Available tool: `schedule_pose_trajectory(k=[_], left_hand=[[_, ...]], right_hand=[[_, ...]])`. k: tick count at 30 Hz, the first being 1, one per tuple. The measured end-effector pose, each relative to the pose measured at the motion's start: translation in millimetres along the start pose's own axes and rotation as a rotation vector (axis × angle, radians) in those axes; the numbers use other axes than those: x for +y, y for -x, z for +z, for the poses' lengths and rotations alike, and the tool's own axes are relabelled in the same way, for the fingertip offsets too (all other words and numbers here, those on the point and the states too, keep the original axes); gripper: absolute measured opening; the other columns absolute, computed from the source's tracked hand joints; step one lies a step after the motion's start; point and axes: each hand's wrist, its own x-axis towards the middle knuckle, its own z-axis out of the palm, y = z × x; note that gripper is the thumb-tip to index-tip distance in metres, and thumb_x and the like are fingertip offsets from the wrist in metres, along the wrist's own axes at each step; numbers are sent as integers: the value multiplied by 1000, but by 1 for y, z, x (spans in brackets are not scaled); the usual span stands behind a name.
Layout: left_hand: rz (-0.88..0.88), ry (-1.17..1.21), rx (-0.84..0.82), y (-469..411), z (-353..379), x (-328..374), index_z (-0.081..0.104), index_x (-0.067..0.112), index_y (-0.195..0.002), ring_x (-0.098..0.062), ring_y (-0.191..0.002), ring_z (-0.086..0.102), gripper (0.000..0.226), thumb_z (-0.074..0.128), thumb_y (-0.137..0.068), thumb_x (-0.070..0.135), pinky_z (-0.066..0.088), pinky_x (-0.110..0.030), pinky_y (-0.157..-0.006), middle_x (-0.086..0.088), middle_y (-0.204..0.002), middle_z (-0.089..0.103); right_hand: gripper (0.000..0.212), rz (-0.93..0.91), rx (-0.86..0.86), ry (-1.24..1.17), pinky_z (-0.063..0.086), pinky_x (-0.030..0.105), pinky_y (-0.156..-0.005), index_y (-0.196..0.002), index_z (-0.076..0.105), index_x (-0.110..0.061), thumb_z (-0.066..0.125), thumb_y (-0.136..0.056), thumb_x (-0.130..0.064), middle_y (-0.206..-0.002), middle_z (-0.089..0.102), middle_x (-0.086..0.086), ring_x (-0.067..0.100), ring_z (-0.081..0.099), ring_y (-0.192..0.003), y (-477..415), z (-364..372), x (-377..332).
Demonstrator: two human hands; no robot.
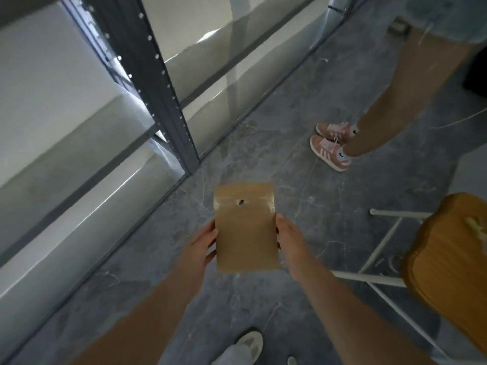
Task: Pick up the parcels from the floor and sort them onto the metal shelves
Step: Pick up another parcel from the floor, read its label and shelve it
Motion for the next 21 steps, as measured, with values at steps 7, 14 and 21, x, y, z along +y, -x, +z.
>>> schedule_pose_trajectory(k=[7, 14, 21], left_hand=[[69, 123, 55, 77, -62, 21, 59, 26, -138, -11, -125, 56, 39, 59, -99, 24, 40, -35, -107, 11, -129, 65], [242, 243, 168, 177, -135, 98, 65, 23, -131, -10, -114, 63, 38, 68, -93, 23, 47, -32, -102, 4, -124, 70], [519, 164, 225, 276, -197, 187, 70, 31, -123, -13, -114, 68, 36, 75, -88, 26, 51, -35, -104, 7, -121, 73]], right_hand=[[50, -42, -57, 58, 38, 42, -109, -141, 52, -15, 32, -105, -44, -144, 51, 11, 28, 49, -131, 90, 43, -19], [40, -264, -223, 62, 48, 36, -98, -130, 61, -17, 34, -107, -36, -110, 61, -6, 5, 58, -92, 209, 87, -87], [28, -511, -283, 112, 52, 41, -95, -109, 66, -21, 40, -105, -28, -115, 66, 4, 16, 62, -99, 322, 131, -183]])
